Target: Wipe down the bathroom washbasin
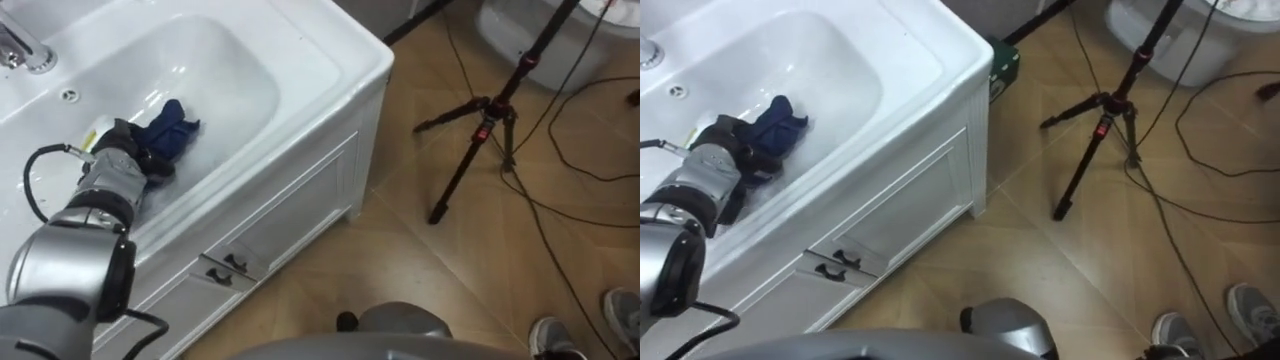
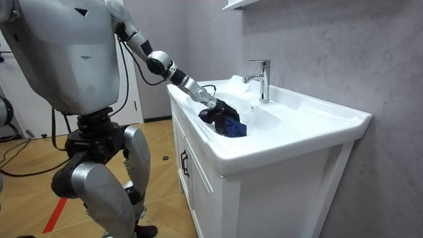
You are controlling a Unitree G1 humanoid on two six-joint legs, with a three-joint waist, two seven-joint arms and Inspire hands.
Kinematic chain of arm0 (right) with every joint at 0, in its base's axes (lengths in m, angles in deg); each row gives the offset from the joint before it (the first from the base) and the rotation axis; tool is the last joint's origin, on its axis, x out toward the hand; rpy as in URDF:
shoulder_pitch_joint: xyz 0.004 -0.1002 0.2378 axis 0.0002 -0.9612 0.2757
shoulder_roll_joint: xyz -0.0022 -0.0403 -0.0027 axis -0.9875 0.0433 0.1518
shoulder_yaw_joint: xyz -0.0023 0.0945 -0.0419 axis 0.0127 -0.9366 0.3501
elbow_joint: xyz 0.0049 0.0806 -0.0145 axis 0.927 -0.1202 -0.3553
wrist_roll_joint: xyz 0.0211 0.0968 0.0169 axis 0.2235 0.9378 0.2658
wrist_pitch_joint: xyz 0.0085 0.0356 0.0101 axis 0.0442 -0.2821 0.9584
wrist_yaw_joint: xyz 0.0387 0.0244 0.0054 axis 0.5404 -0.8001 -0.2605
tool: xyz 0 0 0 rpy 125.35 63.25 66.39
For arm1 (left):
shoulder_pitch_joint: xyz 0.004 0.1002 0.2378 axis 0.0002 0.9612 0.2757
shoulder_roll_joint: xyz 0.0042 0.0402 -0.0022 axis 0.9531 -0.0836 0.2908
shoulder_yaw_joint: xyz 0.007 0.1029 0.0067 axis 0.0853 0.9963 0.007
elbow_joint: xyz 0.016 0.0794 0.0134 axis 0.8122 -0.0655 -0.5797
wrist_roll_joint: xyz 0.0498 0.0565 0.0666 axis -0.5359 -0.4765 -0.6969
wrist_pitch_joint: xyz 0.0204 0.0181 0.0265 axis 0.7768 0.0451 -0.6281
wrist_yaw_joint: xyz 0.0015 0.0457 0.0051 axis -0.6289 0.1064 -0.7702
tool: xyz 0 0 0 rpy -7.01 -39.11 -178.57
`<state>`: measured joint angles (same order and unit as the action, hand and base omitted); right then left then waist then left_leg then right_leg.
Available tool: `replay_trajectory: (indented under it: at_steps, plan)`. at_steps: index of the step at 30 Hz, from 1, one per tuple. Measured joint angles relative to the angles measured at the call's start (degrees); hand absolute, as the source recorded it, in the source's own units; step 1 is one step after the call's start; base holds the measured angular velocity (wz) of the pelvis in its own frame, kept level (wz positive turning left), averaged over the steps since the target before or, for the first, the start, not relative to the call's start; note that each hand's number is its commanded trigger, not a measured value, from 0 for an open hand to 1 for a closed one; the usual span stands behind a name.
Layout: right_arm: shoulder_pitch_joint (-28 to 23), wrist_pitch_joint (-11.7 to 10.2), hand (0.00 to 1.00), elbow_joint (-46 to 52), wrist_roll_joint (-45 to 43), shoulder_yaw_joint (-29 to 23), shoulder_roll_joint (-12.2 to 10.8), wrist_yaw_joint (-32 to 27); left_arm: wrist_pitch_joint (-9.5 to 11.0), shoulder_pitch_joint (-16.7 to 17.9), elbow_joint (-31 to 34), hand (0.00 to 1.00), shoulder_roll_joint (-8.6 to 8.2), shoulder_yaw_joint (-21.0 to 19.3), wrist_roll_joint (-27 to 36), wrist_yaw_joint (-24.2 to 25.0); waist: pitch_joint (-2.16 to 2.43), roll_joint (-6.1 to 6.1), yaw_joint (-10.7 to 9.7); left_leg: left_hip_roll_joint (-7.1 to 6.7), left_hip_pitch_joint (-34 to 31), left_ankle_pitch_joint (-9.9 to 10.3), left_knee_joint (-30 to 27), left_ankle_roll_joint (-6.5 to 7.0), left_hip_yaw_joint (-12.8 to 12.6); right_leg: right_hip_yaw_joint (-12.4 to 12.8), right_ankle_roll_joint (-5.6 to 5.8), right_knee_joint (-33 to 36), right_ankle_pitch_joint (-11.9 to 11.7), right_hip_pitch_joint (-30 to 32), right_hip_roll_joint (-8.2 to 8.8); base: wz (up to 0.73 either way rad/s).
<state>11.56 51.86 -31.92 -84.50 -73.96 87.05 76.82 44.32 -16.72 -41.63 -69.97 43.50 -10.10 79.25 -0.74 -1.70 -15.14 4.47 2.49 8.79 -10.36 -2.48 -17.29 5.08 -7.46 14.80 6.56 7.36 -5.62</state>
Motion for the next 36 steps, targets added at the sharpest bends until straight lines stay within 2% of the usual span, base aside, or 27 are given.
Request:
replay_trajectory:
  at_steps: [5, 6, 7, 11, 13, 19, 24, 29, 31, 36]
  plan:
    - [1.8, -0.1, 0.0, -0.2, 0.5, 0.1, -0.2, 0.1, 0.1, -2.0, -1.1, 1.0, -0.09, 0.0, 8.1, 0.0, -0.01, -0.11, -0.4, -0.08, -0.7, 0.0, -0.1, 0.04, -0.9, 1.2, 0.21, 0.9, -0.2, 1.5, -0.21, -0.12]
    - [2.2, -0.1, 0.0, -0.2, 0.6, 0.3, -0.5, 0.2, 0.3, -3.2, -2.1, 1.0, -0.16, 0.0, 11.3, 0.1, -0.11, -0.04, -0.6, -0.09, -0.9, 0.0, -0.1, 0.04, -0.9, 1.2, 0.24, 1.0, -0.2, 1.8, -0.24, 0.0]
    - [2.6, -0.3, 0.0, -0.3, 0.6, 0.4, -0.7, 0.5, 0.3, -4.4, -3.2, 1.0, -0.33, 0.0, 13.3, 0.1, -0.4, 0.06, -0.6, -0.13, -1.0, 0.0, -0.1, 0.04, -0.9, 1.2, 0.25, 1.0, -0.4, 1.9, -0.28, 0.0]
    - [2.6, -1.8, 0.0, -0.2, 0.4, 0.7, -0.9, 0.5, 1.3, -6.2, -2.9, 1.0, -0.91, 0.0, 15.6, -0.1, -0.57, -0.16, -1.6, -0.34, -2.7, 0.0, -0.3, 0.05, -0.8, 1.4, 0.5, 0.9, -0.5, 3.5, -0.41, 0.09]
    - [2.5, -1.9, 0.0, -0.3, 0.5, 0.8, -0.9, 0.5, 2.4, -6.6, -1.9, 1.0, -1.11, 0.1, 17.8, -0.2, -0.7, -0.2, -2.0, -0.18, -3.0, 0.0, -0.4, 0.05, -1.6, 1.7, 0.51, 1.0, -0.7, 4.0, -0.51, -0.05]
    - [0.9, -2.1, 0.0, 0.2, 0.4, 2.0, -0.9, 0.5, 3.4, -8.9, -1.9, 1.0, -1.52, 0.0, 21.9, -1.1, -0.82, 0.0, -2.4, -0.11, -3.0, 0.0, -0.4, 0.06, -3.2, 2.8, 0.72, 1.9, -0.8, 4.7, -0.6, -0.11]
    - [-0.2, -2.6, 0.0, 0.3, -0.6, 2.5, -0.9, 0.4, 3.7, -9.0, 1.6, 1.0, -1.47, 0.0, 21.8, -3.5, -1.1, 0.6, -2.6, -0.36, -3.7, 0.2, -0.5, 0.29, -2.8, 3.3, 1.11, 2.8, -0.7, 5.9, -0.6, -0.03]
    - [-1.2, -2.5, 0.0, -0.9, -1.6, 3.5, -1.0, 0.4, 4.1, -9.2, 1.9, 1.0, -1.31, 0.0, 21.4, -5.6, -1.04, 1.28, -3.1, -0.21, -4.2, 0.4, -1.1, 0.58, -2.7, 3.2, 1.83, 2.2, -0.7, 5.8, -0.62, 0.0]
    - [-2.3, -2.4, 0.0, -0.9, -1.7, 3.5, -1.0, 0.4, 4.2, -9.3, 1.9, 1.0, -0.99, 0.0, 19.3, -6.6, -0.99, 1.39, -3.1, -0.15, -4.3, 0.4, -1.1, 0.58, -2.9, 3.3, 1.25, 1.8, -1.4, 5.8, -0.71, -0.02]
    - [-3.0, -2.4, 0.0, -0.9, -1.7, 3.5, -1.4, -0.5, 5.0, -9.3, 0.9, 1.0, 0.45, 0.0, 15.4, -9.5, -0.92, 1.55, -2.6, -0.16, -3.9, 0.4, -1.2, 0.58, -3.0, 4.8, 1.21, 1.8, -1.9, 5.7, -1.16, -0.18]
